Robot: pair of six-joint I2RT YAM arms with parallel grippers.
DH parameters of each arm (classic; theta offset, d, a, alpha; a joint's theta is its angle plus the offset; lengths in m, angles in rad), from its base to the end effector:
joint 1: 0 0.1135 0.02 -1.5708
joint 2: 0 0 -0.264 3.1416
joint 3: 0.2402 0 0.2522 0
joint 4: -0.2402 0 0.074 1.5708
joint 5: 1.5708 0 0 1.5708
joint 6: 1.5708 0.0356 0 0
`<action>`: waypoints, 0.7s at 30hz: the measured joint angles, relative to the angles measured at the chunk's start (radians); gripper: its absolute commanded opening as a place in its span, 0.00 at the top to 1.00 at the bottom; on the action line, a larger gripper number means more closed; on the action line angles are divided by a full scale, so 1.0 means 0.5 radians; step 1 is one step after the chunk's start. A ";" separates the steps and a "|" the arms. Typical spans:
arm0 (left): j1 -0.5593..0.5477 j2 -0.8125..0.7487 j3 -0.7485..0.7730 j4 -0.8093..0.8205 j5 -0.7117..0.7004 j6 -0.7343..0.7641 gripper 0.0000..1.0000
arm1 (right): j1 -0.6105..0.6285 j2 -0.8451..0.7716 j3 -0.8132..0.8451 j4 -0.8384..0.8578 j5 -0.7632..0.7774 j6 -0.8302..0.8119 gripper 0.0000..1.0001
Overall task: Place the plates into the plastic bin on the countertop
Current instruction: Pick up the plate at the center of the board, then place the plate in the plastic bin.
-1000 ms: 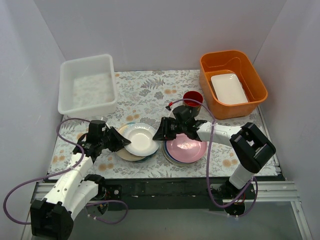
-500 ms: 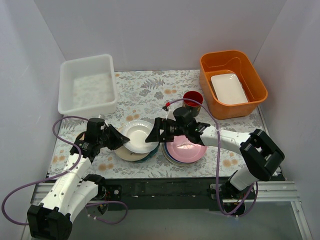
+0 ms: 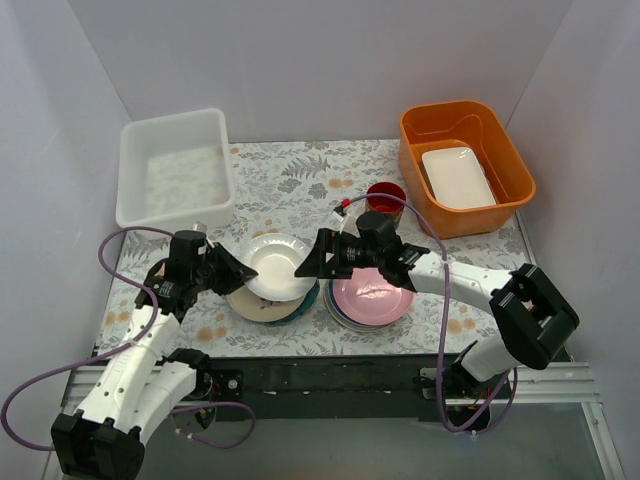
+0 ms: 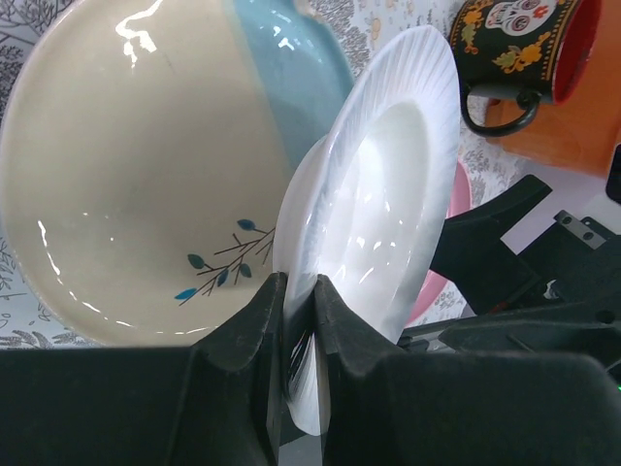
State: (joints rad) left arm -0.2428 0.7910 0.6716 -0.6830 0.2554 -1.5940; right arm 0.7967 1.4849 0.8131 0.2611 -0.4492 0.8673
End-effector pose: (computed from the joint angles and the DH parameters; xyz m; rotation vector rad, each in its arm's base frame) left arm 0.1532 -0.0472 0.2536 -1.5609 2.1693 -1.0655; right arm 0.2152 0.2422 0.2287 -0.2575 2.2633 1.4378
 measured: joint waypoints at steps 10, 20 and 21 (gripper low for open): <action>0.000 0.091 0.224 -0.049 -0.079 0.002 1.00 | -0.076 -0.139 0.000 -0.070 0.019 -0.021 0.02; -0.004 0.295 0.588 -0.159 -0.472 -0.004 1.00 | -0.204 -0.246 0.002 -0.188 0.031 -0.104 0.02; -0.003 0.301 0.605 -0.155 -0.511 -0.009 1.00 | -0.214 -0.250 0.002 -0.204 0.031 -0.117 0.02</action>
State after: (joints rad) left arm -0.2443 0.9413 0.9741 -0.7605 -0.0002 -1.5986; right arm 0.6899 1.3598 0.8139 0.1593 -0.4339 0.8089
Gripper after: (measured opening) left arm 0.121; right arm 0.982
